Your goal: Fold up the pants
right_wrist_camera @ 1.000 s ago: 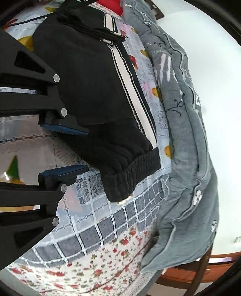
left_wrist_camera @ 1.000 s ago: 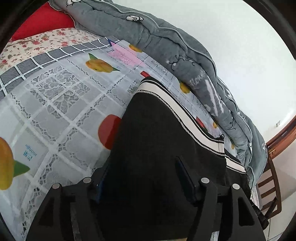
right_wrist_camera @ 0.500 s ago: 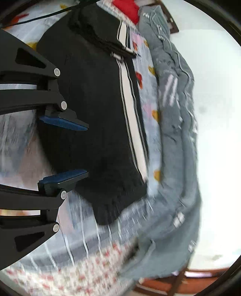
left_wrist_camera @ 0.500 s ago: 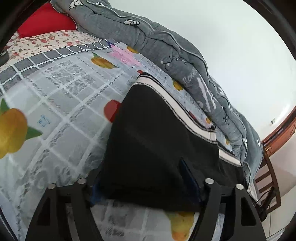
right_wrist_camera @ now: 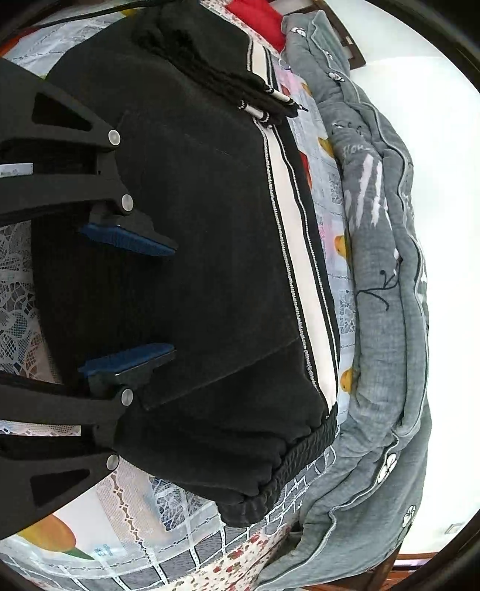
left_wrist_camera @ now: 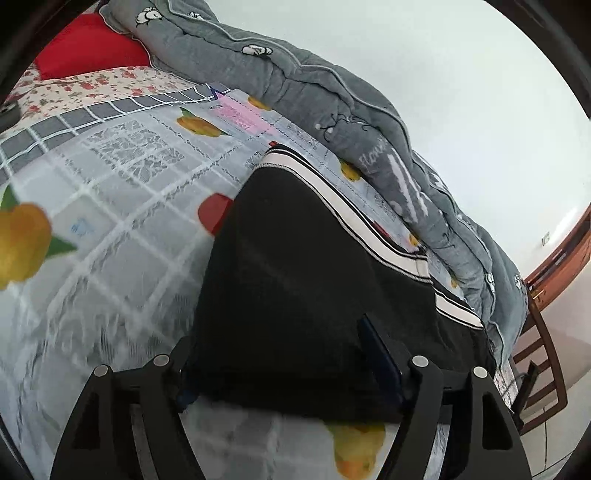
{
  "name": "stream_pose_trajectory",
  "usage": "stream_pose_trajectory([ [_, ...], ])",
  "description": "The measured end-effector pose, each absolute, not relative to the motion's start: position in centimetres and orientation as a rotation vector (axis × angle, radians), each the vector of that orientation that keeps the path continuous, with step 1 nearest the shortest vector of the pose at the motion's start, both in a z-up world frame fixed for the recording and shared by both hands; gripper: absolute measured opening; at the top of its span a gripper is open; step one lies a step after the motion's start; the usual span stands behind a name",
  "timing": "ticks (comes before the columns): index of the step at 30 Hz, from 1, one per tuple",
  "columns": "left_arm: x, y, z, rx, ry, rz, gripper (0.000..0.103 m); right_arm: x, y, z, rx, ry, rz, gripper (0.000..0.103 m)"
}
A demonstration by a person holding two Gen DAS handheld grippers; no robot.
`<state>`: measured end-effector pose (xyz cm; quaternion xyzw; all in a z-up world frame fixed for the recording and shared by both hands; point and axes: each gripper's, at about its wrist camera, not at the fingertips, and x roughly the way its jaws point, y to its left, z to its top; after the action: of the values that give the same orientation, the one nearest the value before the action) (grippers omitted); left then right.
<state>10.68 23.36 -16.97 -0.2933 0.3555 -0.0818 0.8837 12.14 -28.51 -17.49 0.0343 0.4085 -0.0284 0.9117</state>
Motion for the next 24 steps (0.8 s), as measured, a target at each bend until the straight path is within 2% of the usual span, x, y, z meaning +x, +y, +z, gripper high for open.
stream_pose_trajectory([
  [13, 12.9, 22.9, -17.2, -0.67, 0.735, -0.136, 0.073, 11.8, -28.1, -17.8, 0.061, 0.812, -0.071, 0.05],
  [24, 11.5, 21.8, -17.0, -0.64, 0.734, -0.129, 0.07, 11.7, -28.1, -17.9, 0.06, 0.808, -0.075, 0.05],
])
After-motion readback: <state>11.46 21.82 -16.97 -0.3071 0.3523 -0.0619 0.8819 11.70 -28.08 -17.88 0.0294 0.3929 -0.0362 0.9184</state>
